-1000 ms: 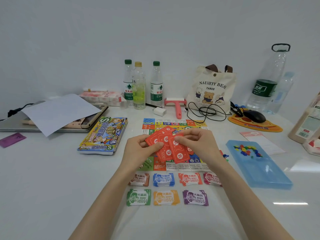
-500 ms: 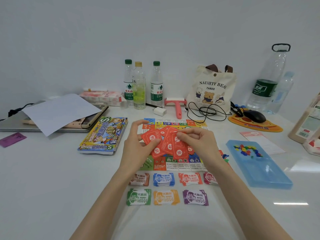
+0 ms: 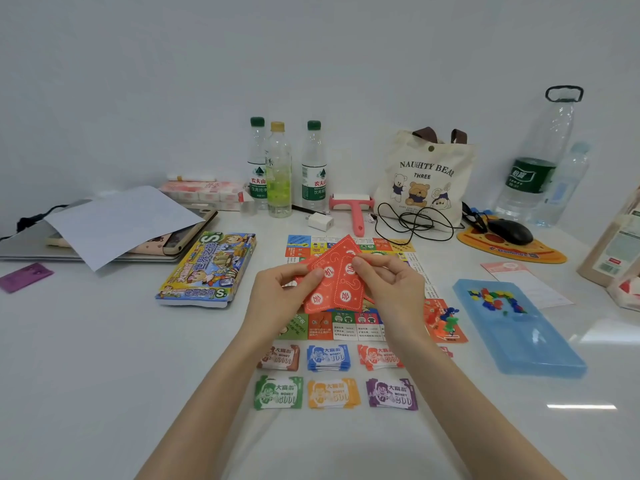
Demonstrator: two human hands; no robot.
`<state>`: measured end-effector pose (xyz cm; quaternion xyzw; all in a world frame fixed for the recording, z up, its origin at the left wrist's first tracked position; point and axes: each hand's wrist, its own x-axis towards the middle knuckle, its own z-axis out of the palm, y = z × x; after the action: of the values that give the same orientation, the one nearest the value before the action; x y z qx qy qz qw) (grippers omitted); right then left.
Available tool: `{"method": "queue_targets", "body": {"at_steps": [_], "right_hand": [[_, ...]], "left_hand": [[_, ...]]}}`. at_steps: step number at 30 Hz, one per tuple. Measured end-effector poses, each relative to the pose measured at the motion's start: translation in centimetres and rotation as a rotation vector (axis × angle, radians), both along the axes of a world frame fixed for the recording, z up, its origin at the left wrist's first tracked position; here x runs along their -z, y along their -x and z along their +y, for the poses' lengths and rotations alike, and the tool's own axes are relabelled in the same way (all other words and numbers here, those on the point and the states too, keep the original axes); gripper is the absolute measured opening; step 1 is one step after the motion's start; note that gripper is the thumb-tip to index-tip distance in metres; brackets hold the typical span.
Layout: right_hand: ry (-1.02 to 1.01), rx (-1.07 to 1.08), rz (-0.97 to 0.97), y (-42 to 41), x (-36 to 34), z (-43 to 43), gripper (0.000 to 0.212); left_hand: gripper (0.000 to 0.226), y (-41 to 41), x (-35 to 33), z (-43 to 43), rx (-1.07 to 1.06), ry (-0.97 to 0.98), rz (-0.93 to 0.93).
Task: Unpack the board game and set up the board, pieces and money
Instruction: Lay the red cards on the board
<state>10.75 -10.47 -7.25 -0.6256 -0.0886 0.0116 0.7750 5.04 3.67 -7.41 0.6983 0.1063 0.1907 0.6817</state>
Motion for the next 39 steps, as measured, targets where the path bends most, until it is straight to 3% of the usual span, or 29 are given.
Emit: {"method": "queue_targets", "body": {"at_steps": [4, 7, 10, 14, 22, 27, 30, 34, 37, 39], "right_hand": [[0.176, -0.109, -0.114, -0.2, -0.5, -0.6, 0.012], [0.407, -0.089, -0.256, -0.6, -0.7, -1.4, 0.026], [0.549, -0.014, -0.381, -0.9, -1.0, -2.2, 0.023], [0.605, -0.012, -0.482, -1.5, -1.3, -3.0, 0.015], [0.684, -0.079, -0.634, -2.1, -0.4, -2.7, 0.024], [0.644, -0.089, -0.616, -1.6, -0.4, -2.3, 0.026], [0.589, -0.111, -0.512, -1.6, -0.8, -2.3, 0.013], [0.354, -0.152, -0.224, -1.6, -1.0, -2.3, 0.014], [0.229, -0.108, -0.094, -1.6, -0.8, -2.0, 0.016], [0.262, -0.056, -0.127, -1.7, -0.8, -2.0, 0.010]], "left_hand": [[0.007, 0.0, -0.1, 0.4, -0.141, -0.039, -0.028], [0.012, 0.2, 0.1, 1.0, -0.178, -0.214, -0.023], [0.010, 0.2, 0.4, 1.4, -0.177, -0.349, 0.004], [0.014, 0.2, 0.2, 1.5, -0.178, -0.446, 0.060], [0.007, 0.3, -0.2, 0.9, 0.061, -0.436, 0.091], [0.009, 0.2, 0.0, 0.9, 0.058, -0.451, 0.089], [0.012, 0.1, 0.1, 1.2, -0.055, -0.264, 0.092], [0.012, 0.3, -0.2, 1.7, -0.059, -0.021, 0.078], [0.012, 0.3, -0.2, 1.4, -0.030, -0.043, 0.087], [0.010, 0.2, -0.1, 1.3, -0.028, -0.078, 0.095]]}}
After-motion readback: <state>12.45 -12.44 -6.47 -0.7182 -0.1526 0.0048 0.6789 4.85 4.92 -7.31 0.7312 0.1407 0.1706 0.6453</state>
